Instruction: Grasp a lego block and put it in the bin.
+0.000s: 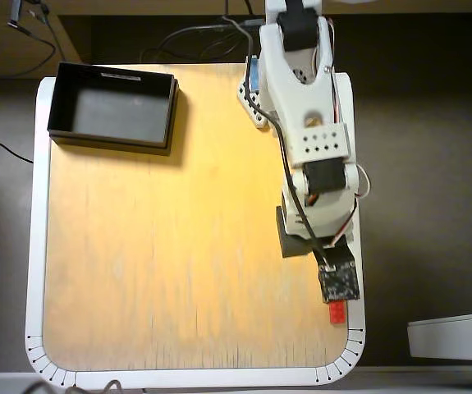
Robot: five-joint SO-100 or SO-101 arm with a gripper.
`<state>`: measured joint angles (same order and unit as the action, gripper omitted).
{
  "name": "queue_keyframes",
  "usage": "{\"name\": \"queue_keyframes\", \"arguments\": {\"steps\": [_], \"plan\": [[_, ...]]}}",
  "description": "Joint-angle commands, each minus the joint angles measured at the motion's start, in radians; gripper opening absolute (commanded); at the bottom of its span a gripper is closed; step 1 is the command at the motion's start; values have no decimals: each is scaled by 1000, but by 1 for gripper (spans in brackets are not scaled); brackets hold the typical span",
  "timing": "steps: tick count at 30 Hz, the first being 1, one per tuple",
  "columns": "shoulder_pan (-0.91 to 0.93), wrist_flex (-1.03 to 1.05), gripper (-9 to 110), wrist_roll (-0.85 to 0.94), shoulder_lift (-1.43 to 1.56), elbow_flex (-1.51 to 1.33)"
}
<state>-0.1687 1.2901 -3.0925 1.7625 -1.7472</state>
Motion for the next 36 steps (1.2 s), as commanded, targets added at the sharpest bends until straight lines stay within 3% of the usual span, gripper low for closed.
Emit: {"name": "queue_keyframes", "arguments": {"steps": [1, 9, 21, 36], "plan": [[-25, -20, 9, 11, -69, 215], [-52, -26, 16, 12, -212, 302], [-69, -285, 18, 9, -321, 327], [-117, -379, 18, 175, -457, 328]]}}
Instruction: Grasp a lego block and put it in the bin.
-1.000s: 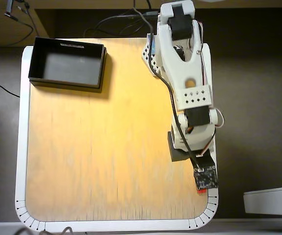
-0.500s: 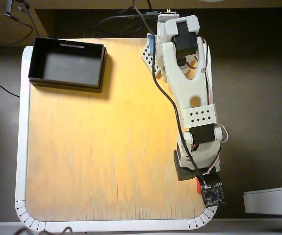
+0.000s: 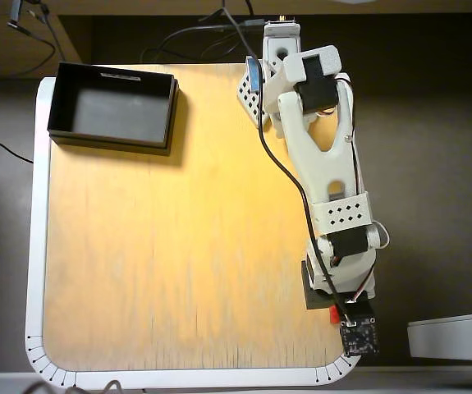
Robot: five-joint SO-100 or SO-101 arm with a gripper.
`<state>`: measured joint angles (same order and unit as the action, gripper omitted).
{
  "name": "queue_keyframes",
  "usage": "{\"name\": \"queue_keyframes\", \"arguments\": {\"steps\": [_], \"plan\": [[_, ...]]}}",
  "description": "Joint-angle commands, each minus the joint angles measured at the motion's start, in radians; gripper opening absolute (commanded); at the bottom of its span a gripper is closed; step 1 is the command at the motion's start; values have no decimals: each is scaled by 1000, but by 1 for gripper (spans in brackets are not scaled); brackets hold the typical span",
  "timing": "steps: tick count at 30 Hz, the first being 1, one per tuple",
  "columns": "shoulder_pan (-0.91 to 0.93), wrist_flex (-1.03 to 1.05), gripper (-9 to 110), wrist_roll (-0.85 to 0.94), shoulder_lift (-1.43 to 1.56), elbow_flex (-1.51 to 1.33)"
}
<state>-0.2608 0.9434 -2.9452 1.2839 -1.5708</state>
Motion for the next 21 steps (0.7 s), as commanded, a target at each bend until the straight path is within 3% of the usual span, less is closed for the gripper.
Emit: {"name": "queue_keyframes", "arguments": {"steps": [1, 21], "plan": [[-25, -37, 18, 35, 17, 152], [-2, -130, 18, 49, -72, 155]]}}
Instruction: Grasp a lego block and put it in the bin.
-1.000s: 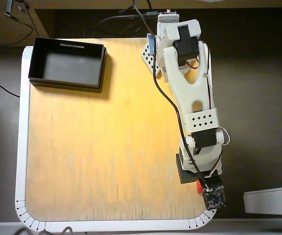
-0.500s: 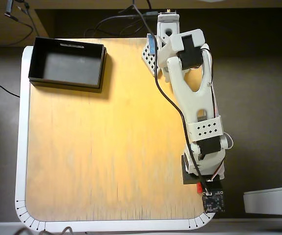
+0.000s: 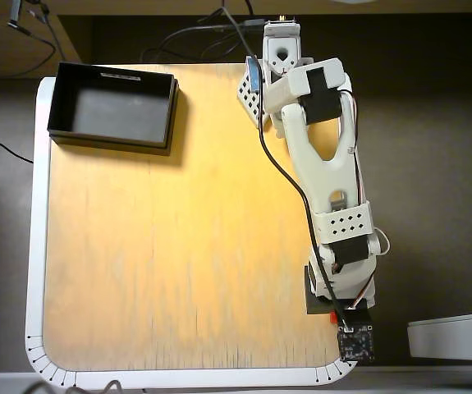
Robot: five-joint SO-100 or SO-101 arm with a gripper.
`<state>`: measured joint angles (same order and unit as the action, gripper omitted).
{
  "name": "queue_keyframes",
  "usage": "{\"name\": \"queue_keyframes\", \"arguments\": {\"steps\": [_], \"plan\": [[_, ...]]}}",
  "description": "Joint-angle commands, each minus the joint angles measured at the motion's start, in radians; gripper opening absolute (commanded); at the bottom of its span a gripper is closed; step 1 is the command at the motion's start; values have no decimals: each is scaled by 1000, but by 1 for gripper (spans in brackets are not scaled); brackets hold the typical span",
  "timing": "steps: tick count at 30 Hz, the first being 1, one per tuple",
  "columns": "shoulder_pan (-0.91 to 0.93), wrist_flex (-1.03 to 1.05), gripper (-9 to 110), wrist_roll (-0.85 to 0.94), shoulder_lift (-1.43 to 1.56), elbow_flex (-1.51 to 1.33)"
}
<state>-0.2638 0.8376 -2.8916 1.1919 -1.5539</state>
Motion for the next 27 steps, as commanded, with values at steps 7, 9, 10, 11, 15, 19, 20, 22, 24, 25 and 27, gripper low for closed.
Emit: {"name": "queue_keyframes", "arguments": {"steps": [7, 9, 10, 11, 15, 19, 20, 22, 24, 25, 27], "plan": [[12, -29, 18, -6, 6, 138], [18, -29, 18, -8, 3, 138], [21, -29, 18, -9, 2, 137], [25, -29, 18, -9, 0, 137], [37, -29, 18, -15, -8, 135], [44, -29, 18, -21, -18, 135], [46, -29, 17, -23, -20, 135], [48, -28, 15, -23, -25, 135], [49, -28, 15, -23, -29, 133], [51, -28, 15, -23, -31, 133], [52, -28, 10, -23, -34, 133]]}}
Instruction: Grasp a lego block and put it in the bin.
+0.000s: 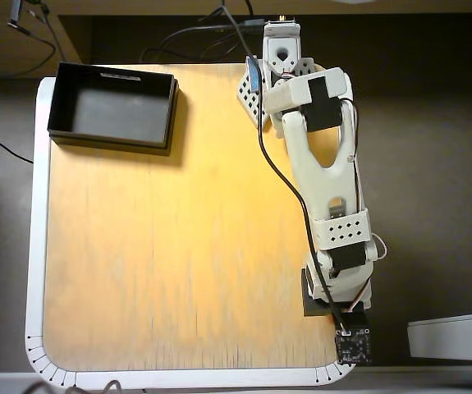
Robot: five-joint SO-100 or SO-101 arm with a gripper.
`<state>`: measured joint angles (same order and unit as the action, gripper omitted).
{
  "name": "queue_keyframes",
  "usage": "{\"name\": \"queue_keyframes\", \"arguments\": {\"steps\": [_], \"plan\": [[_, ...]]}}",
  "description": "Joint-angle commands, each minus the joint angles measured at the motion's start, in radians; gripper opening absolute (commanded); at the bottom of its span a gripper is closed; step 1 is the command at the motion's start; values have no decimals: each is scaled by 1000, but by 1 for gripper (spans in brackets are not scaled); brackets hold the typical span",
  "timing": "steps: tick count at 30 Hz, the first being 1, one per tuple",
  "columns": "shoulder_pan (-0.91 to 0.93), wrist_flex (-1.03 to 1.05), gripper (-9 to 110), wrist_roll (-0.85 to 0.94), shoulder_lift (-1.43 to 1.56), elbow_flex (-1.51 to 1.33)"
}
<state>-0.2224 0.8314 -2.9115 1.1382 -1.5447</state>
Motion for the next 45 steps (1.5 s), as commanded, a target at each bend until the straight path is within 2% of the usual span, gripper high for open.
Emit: {"name": "queue_keyframes", "arguments": {"steps": [1, 4, 18, 33, 38, 45], "plan": [[12, -21, 6, -3, 20, 124], [14, -18, 0, -3, 18, 124], [29, 38, 0, -15, 147, 123], [179, 330, 0, -126, 551, 123], [267, 437, 0, -132, 693, 123], [535, 664, 0, -198, 884, 123]]}}
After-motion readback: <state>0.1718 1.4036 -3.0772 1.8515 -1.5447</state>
